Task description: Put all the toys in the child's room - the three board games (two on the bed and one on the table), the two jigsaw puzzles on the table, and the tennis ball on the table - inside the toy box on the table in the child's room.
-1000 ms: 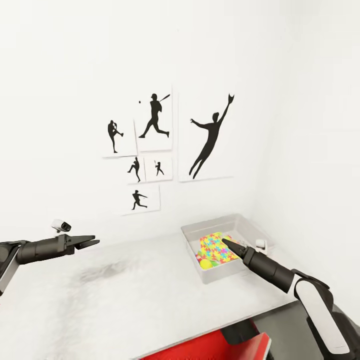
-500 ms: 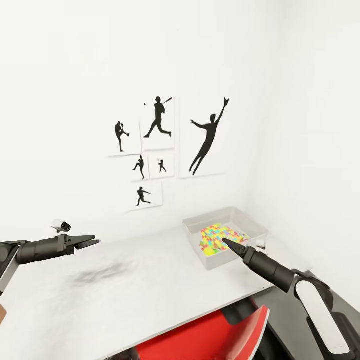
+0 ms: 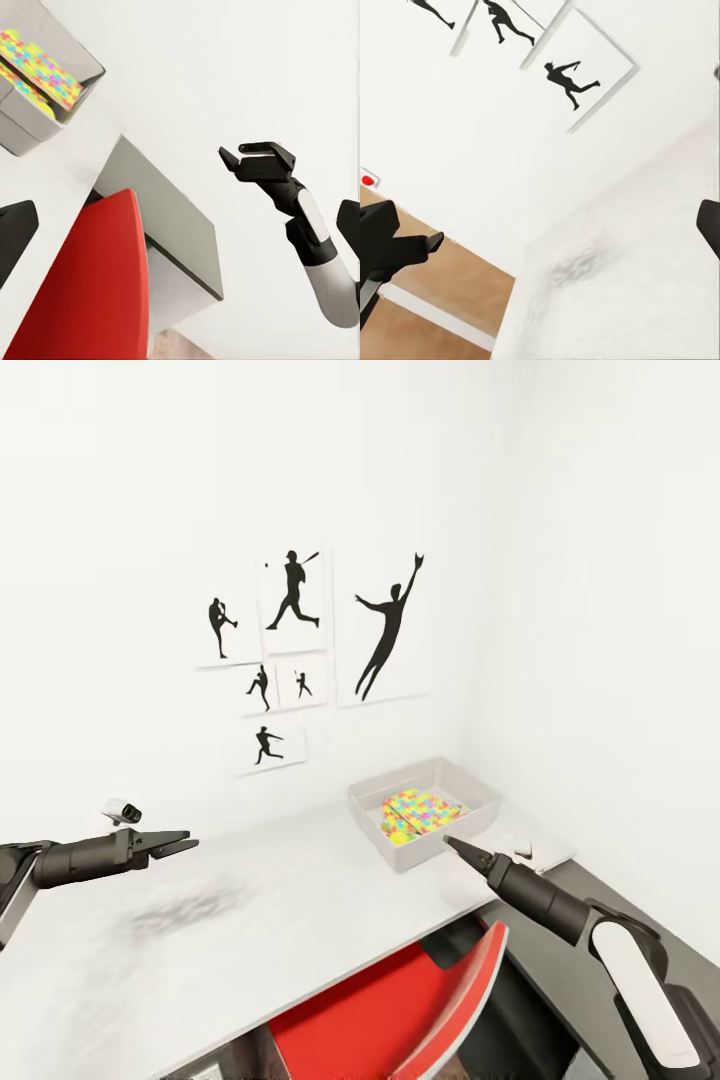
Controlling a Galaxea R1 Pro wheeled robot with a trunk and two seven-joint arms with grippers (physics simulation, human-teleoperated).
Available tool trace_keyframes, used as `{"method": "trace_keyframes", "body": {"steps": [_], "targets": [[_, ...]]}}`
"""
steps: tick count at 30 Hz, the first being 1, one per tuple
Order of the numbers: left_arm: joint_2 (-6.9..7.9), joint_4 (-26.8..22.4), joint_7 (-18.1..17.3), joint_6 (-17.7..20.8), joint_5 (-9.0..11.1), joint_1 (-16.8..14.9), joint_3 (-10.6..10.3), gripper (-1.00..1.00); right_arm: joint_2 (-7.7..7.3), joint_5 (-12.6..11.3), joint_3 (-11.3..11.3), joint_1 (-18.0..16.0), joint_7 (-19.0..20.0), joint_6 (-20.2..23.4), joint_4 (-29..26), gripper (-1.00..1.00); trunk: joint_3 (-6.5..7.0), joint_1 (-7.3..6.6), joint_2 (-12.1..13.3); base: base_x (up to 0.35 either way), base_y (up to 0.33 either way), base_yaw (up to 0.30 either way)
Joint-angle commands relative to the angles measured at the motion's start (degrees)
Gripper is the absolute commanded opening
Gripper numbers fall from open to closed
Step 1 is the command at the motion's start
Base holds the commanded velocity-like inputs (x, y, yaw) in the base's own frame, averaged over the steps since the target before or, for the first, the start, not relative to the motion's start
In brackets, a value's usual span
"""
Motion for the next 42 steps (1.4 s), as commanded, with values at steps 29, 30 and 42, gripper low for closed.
{"method": "trace_keyframes", "body": {"steps": [29,30,42], "targets": [[0.03,0.0,-0.2,0.6,0.0,0.1,0.0,1.0,-0.46,-0.2,-0.3,-0.1,0.4,0.5,0.5,1.0,-0.58,0.02,-0.1,-0.173,0.001,-0.265],[0.03,0.0,-0.2,0.6,0.0,0.1,0.0,1.0,-0.46,-0.2,-0.4,-0.1,0.4,0.5,0.5,1.0,-0.58,0.02,-0.1,-0.156,0.0,-0.277],[0.12,0.0,-0.2,0.6,0.1,0.1,0.2,1.0,-0.41,-0.2,-0.5,-0.1,0.4,0.5,0.6,1.0,-0.58,0.02,-0.1,-0.033,0.0,-0.277]]}}
